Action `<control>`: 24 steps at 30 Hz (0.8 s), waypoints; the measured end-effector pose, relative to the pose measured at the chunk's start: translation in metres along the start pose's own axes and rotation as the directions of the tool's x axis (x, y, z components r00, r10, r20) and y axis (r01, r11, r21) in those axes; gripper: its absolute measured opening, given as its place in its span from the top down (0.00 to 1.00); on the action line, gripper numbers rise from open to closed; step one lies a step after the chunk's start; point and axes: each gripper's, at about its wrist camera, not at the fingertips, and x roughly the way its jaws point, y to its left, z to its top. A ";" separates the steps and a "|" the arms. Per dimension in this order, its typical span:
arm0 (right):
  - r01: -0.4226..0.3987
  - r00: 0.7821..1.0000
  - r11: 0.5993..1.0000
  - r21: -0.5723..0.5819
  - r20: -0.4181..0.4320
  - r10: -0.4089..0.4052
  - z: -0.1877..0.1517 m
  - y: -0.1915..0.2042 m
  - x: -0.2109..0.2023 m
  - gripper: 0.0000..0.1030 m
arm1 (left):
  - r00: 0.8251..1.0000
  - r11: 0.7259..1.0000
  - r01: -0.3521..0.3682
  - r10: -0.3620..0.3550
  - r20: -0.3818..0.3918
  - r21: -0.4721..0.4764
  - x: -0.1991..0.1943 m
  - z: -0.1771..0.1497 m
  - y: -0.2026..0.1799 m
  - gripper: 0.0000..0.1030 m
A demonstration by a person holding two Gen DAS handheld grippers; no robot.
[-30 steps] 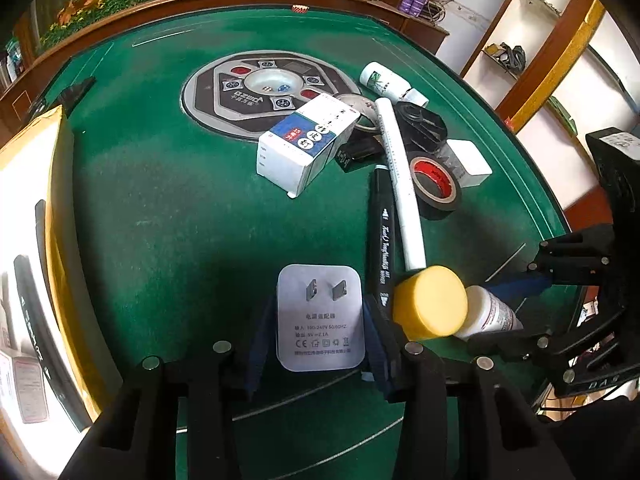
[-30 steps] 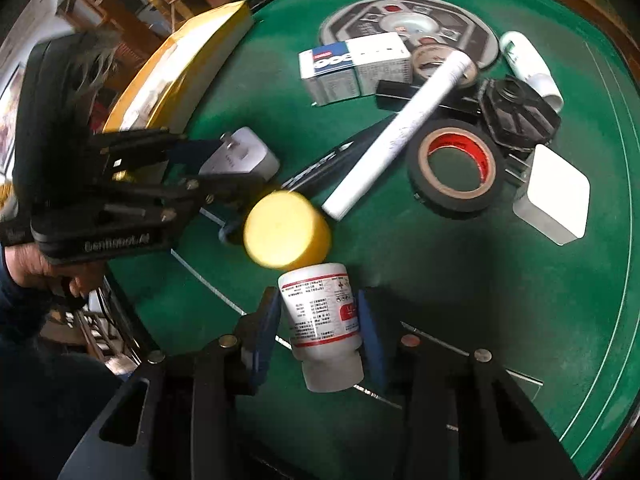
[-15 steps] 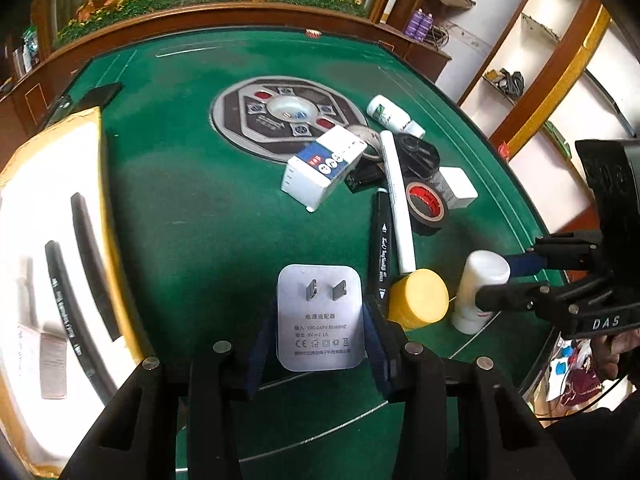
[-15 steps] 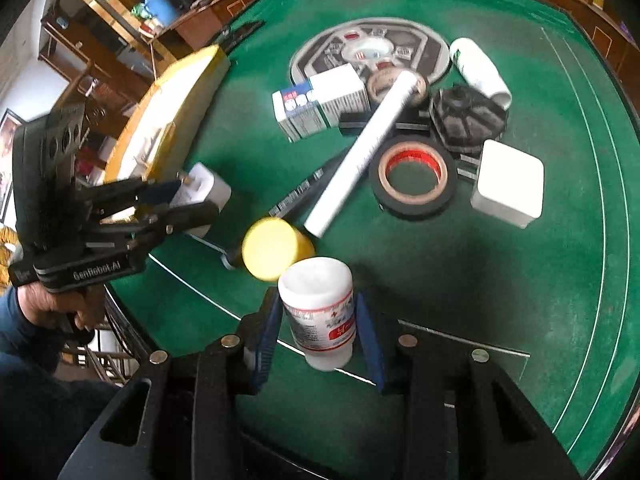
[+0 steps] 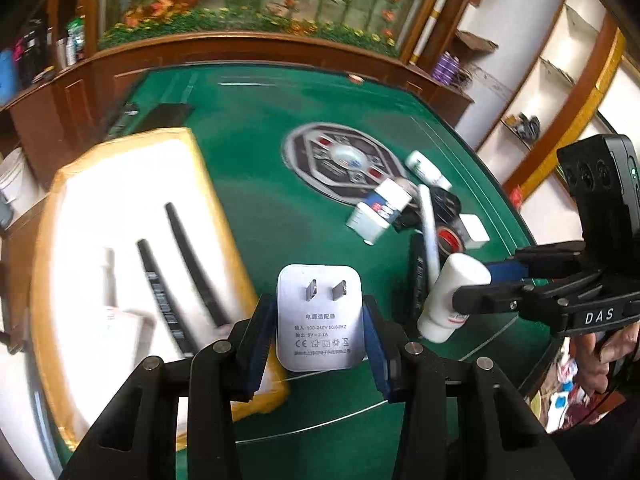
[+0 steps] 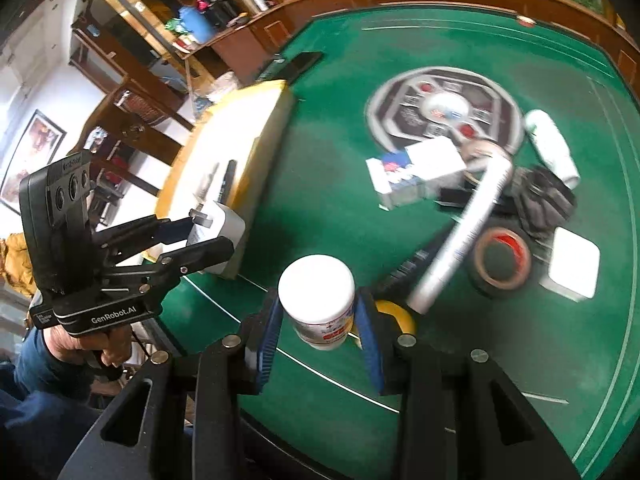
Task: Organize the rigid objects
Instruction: 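Carry the adapter and white jar into the white tray and open both grippers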
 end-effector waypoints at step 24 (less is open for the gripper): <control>-0.050 0.998 0.999 -0.018 -0.023 0.050 0.176 0.090 0.129 0.66 | 0.987 0.961 -0.153 0.160 0.012 -0.230 0.036 0.061 0.146 0.56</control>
